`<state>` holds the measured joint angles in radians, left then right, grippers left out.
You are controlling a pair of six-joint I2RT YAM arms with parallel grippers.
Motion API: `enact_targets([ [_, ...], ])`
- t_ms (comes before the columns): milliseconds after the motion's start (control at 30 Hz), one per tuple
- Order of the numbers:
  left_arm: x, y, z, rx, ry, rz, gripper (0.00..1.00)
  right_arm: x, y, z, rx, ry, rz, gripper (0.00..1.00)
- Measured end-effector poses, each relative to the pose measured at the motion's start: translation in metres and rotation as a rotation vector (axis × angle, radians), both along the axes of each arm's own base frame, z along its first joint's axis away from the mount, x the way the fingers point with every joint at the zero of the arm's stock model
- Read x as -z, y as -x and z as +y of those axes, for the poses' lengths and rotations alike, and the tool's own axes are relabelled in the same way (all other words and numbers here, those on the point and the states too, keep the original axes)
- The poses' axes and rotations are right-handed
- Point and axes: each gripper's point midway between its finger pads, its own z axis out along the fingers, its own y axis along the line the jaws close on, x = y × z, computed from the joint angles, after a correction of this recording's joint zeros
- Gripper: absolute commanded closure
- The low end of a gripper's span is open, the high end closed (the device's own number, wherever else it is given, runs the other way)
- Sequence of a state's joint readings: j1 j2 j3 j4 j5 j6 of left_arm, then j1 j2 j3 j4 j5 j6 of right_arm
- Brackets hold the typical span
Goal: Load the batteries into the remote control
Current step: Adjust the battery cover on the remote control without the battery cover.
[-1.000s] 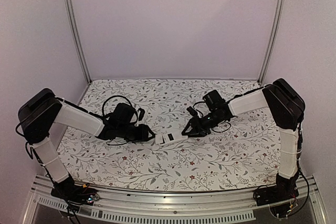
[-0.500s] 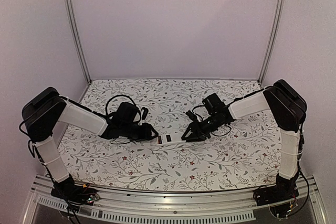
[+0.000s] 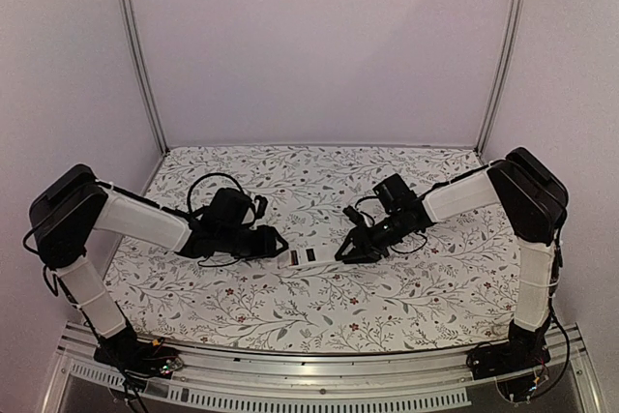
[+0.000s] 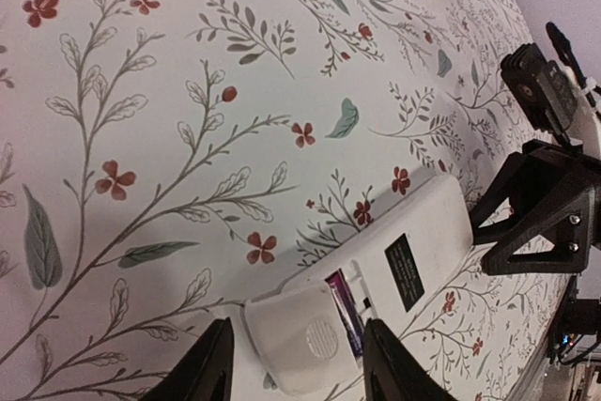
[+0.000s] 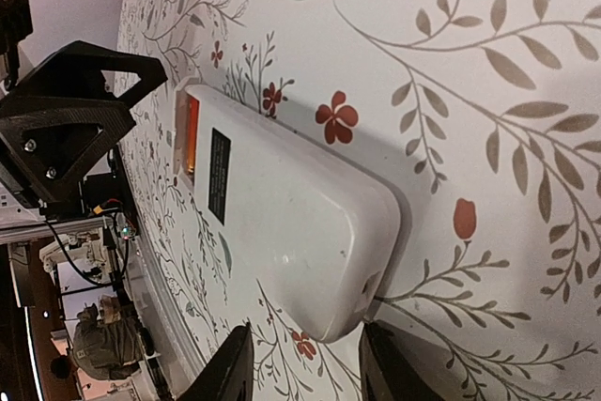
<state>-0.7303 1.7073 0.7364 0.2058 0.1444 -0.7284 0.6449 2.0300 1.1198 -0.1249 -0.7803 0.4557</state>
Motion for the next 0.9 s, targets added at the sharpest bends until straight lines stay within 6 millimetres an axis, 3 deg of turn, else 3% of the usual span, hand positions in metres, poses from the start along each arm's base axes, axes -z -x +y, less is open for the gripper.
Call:
enact_targets([
  [467, 0.008, 0.010, 0.002, -0.012, -0.014, 0.029, 0.59, -0.002, -0.006, -0.007, 0.021, 0.006, 0.004, 0.60],
  [600, 0.018, 0.012, 0.001, -0.013, -0.031, 0.052, 0.62, -0.002, -0.007, -0.008, 0.025, 0.015, 0.005, 0.61],
  [900, 0.019, 0.007, -0.014, -0.003, -0.035, 0.054, 0.65, -0.001, -0.009, -0.009, 0.029, 0.029, 0.008, 0.65],
])
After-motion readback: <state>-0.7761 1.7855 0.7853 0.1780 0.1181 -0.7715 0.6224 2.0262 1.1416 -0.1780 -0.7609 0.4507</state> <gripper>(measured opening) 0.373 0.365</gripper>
